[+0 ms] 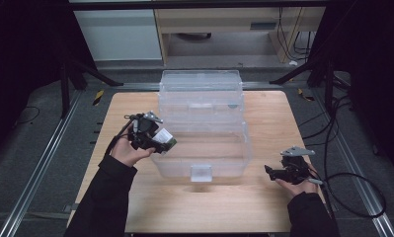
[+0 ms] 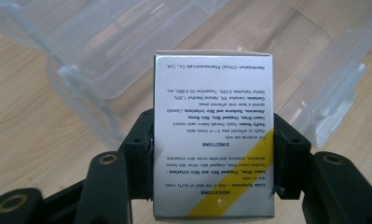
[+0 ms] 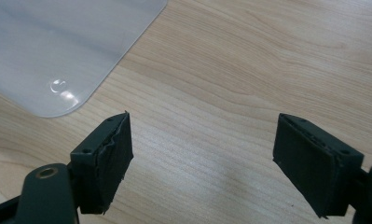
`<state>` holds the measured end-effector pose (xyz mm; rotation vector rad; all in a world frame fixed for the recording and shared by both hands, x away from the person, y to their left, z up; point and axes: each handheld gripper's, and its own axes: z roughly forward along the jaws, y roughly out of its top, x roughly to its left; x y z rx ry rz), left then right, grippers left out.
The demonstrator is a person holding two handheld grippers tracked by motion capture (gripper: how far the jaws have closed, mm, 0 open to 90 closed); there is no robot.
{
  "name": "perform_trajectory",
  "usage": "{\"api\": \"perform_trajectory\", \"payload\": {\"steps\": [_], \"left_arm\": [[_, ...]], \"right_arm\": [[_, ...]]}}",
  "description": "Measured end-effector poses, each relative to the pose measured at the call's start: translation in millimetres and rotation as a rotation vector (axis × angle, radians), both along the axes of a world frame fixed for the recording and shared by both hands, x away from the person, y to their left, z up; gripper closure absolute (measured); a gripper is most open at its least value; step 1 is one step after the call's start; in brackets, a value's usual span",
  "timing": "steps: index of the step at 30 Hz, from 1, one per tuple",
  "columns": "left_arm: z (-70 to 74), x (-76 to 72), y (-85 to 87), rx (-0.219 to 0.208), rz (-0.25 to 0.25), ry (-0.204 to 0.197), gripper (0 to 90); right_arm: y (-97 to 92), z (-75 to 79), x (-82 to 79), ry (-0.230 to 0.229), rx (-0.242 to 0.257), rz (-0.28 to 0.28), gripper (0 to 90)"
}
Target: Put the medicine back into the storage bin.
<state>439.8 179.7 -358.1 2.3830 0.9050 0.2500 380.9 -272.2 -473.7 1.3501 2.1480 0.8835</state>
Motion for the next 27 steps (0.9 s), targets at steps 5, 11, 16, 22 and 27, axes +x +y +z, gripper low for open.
{"api": "perform_trajectory", "payload": {"steps": [5,11,16,22,27], "left_arm": [[-13.1,4.7,-3.6,0.029,-0.007,0.023,44.7],[-24.0,7.9,-2.8,0.047,-0.003,0.055,44.7],[-28.0,6.5,-1.0,0.054,-0.003,0.058,44.6],[-38.7,5.9,0.0,0.068,-0.004,0.075,44.5],[-44.2,5.7,-0.6,0.077,-0.005,0.089,44.0]], "right_arm": [[-0.3,0.2,0.4,-0.01,0.002,0.002,19.7],[0.1,-0.6,0.8,-0.008,-0.002,0.007,19.8],[-0.4,-0.2,0.9,-0.012,-0.004,0.005,19.8],[-0.1,-1.3,1.4,-0.009,-0.012,0.011,19.6],[0.5,-1.8,1.5,-0.005,-0.01,0.011,19.3]]}}
